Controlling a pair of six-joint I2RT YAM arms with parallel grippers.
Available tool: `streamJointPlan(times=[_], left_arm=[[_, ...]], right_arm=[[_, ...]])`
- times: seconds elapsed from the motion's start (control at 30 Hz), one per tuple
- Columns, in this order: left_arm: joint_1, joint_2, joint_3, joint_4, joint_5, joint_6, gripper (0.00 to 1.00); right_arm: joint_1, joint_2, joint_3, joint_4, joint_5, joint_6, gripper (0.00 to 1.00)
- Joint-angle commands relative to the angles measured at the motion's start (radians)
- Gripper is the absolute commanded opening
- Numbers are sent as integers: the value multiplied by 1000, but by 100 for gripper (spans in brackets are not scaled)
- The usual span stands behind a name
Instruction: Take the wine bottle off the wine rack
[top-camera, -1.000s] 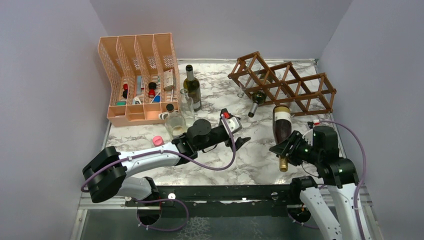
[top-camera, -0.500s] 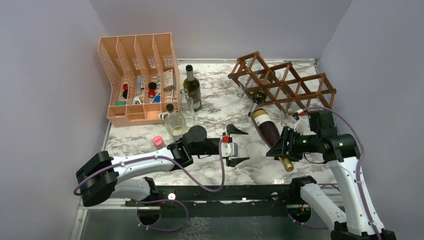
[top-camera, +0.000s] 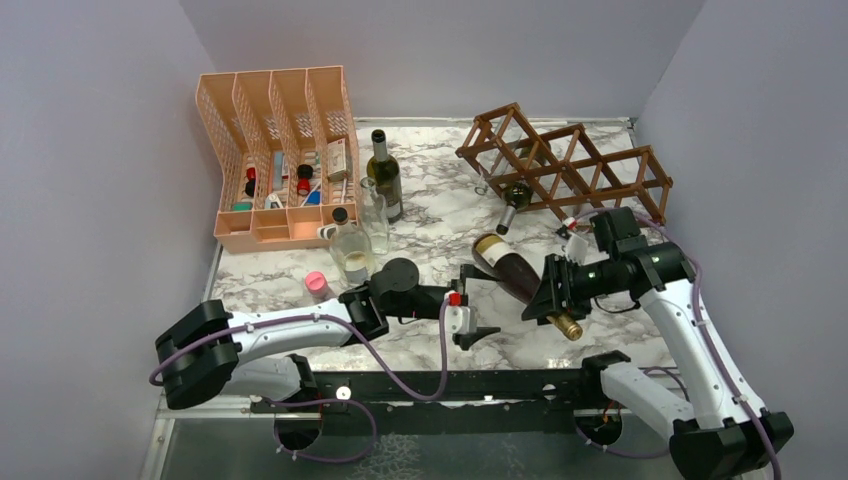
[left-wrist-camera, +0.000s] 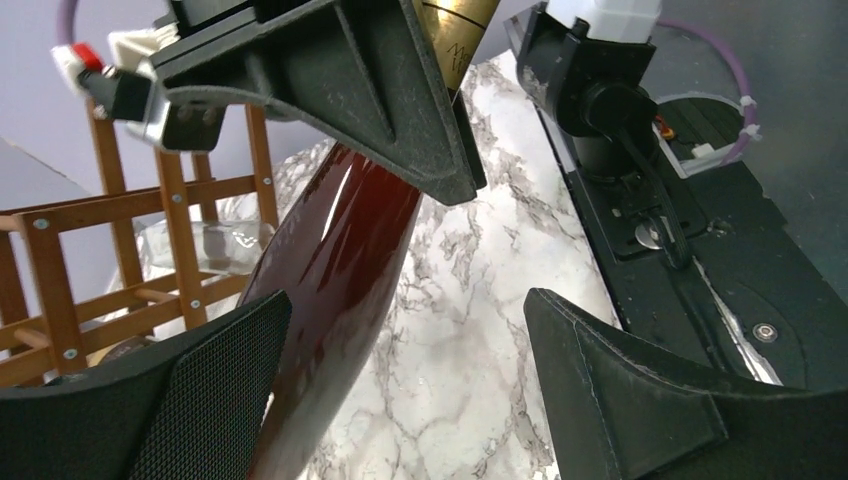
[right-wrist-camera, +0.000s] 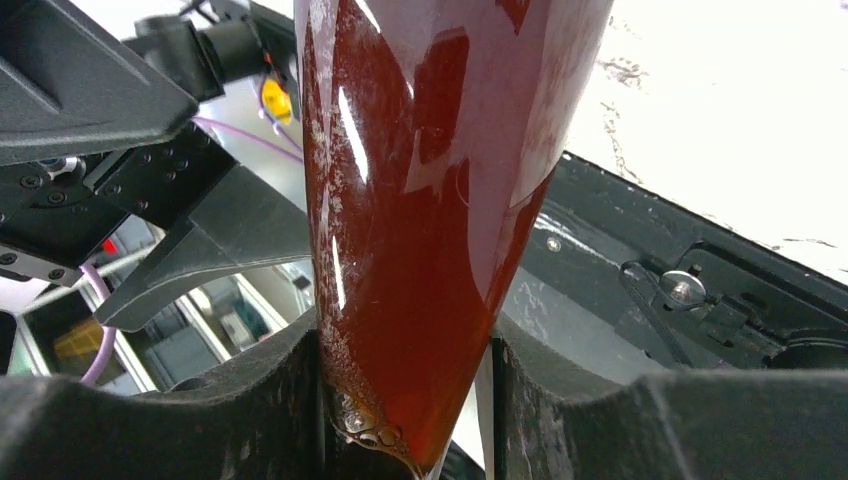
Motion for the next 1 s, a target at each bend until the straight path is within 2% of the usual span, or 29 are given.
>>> streamJointPlan(times=[0.0,0.2,0.63,0.9,0.97], left_arm=[[-23,37,7,18,53,11,94],[-36,85,22,16,71,5,94],[-47,236,116,11,25,-50,92],[-54,255,119,-19,-23,-12,83],[-56,262,122,-29,-40,-4,75]], right_arm=[[73,12,30,178,-188,-90,1],[190,78,49,173,-170,-108,1],[290,199,123,172,-149,-131,1],[323,212,124,176,-128,-142,1],[323,210,130,175,-126,-144,1]])
